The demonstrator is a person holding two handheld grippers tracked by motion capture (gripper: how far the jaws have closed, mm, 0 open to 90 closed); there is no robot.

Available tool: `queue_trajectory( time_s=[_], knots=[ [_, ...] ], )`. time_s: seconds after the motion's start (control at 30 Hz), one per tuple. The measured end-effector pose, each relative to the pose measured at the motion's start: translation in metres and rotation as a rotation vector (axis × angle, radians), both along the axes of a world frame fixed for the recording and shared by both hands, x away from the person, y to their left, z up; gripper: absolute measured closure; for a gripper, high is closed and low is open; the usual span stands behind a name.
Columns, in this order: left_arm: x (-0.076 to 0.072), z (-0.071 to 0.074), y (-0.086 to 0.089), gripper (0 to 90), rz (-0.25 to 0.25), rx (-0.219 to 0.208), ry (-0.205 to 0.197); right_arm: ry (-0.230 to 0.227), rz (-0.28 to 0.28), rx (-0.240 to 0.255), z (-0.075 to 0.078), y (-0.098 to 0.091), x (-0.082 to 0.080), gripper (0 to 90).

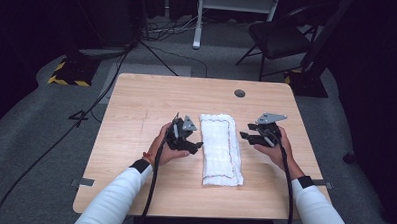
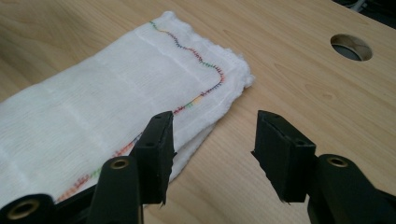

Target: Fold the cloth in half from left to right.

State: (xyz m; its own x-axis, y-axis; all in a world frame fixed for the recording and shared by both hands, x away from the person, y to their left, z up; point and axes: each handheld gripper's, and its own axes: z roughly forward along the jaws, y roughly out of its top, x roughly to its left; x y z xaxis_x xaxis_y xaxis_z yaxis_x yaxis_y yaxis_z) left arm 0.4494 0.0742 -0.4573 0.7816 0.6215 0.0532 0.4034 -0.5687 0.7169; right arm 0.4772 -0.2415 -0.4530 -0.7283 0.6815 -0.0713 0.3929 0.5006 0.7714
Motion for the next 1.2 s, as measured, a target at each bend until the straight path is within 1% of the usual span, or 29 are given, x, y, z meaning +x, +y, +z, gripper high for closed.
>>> queue_trajectory(
  time_s=[0.03, 0.07, 0.1, 0.13, 0.2, 0.23, 0.27, 0.3, 0.33, 0.4, 0.47, 0.53, 0.6, 0.63, 0.77, 0.8, 0.83, 0.9, 0.97, 1.0, 1.03, 1.07, 1.1, 1.13, 1.2],
  knots=[
    [0.004, -0.001, -0.003, 23.7, 0.004, 0.006, -0.001, 0.001, -0.005, 0.008, 0.0, 0.001, 0.004, 48.1],
    [0.01, -0.002, -0.006, 23.5, 0.004, 0.008, 0.004, 0.013, -0.007, 0.011, -0.001, 0.003, 0.008, 48.2],
    [0.013, -0.003, -0.008, 23.5, 0.009, 0.007, 0.006, 0.006, -0.01, 0.001, -0.002, 0.006, 0.012, 48.2],
    [0.017, -0.004, -0.01, 23.6, 0.018, 0.003, -0.003, 0.004, -0.015, -0.005, -0.002, 0.008, 0.014, 48.4],
    [0.027, -0.006, -0.014, 23.7, 0.034, 0.013, -0.004, 0.003, -0.019, -0.003, -0.002, 0.013, 0.021, 49.2],
    [0.032, -0.007, -0.015, 23.7, 0.048, 0.005, -0.008, 0.002, -0.027, -0.008, -0.003, 0.016, 0.024, 49.1],
    [0.037, -0.008, -0.016, 23.9, 0.057, -0.002, 0.001, -0.002, -0.035, -0.009, -0.003, 0.018, 0.028, 49.0],
    [0.041, -0.009, -0.017, 24.3, 0.07, -0.004, 0.006, 0.007, -0.039, 0.003, -0.003, 0.02, 0.032, 49.0],
    [0.046, -0.01, -0.018, 24.3, 0.08, -0.01, 0.003, 0.008, -0.044, 0.004, -0.004, 0.023, 0.035, 48.8],
    [0.055, -0.012, -0.02, 24.2, 0.095, -0.017, 0.013, 0.002, -0.05, -0.006, -0.005, 0.028, 0.041, 48.7],
    [0.063, -0.014, -0.021, 24.5, 0.117, -0.024, 0.026, 0.015, -0.051, -0.024, -0.007, 0.034, 0.046, 48.6],
    [0.07, -0.017, -0.023, 27.6, 0.142, -0.03, 0.033, 0.017, -0.057, -0.036, -0.009, 0.038, 0.051, 48.6],
    [0.075, -0.021, -0.023, 28.4, 0.149, -0.041, 0.053, 0.03, -0.067, -0.018, -0.01, 0.04, 0.056, 48.7],
    [0.077, -0.022, -0.024, 29.1, 0.152, -0.045, 0.062, 0.027, -0.072, -0.016, -0.011, 0.041, 0.057, 48.7],
    [0.084, -0.027, -0.026, 29.7, 0.173, -0.037, 0.075, 0.041, -0.085, -0.048, -0.015, 0.046, 0.066, 48.7],
    [0.085, -0.027, -0.027, 29.6, 0.182, -0.041, 0.079, 0.044, -0.093, -0.052, -0.016, 0.047, 0.069, 48.7],
    [0.087, -0.027, -0.027, 29.7, 0.197, -0.044, 0.083, 0.048, -0.1, -0.05, -0.017, 0.047, 0.071, 48.7],
    [0.09, -0.027, -0.028, 30.5, 0.217, -0.037, 0.086, 0.051, -0.111, -0.041, -0.017, 0.049, 0.074, 48.7],
    [0.092, -0.028, -0.03, 30.1, 0.219, -0.036, 0.088, 0.057, -0.112, -0.047, -0.019, 0.051, 0.077, 48.7],
    [0.093, -0.028, -0.03, 29.7, 0.219, -0.029, 0.089, 0.059, -0.111, -0.052, -0.021, 0.053, 0.078, 48.7],
    [0.094, -0.028, -0.03, 29.6, 0.224, -0.033, 0.094, 0.063, -0.109, -0.06, -0.022, 0.054, 0.078, 48.7],
    [0.096, -0.029, -0.03, 29.1, 0.223, -0.029, 0.092, 0.069, -0.106, -0.064, -0.023, 0.056, 0.078, 48.5],
    [0.097, -0.03, -0.029, 28.2, 0.229, -0.031, 0.098, 0.071, -0.105, -0.067, -0.024, 0.057, 0.079, 48.4],
    [0.099, -0.031, -0.028, 27.0, 0.231, -0.023, 0.094, 0.076, -0.105, -0.067, -0.025, 0.058, 0.079, 48.4],
    [0.101, -0.034, -0.025, 24.6, 0.233, -0.029, 0.11, 0.081, -0.113, -0.071, -0.027, 0.059, 0.08, 48.1]
  ],
)
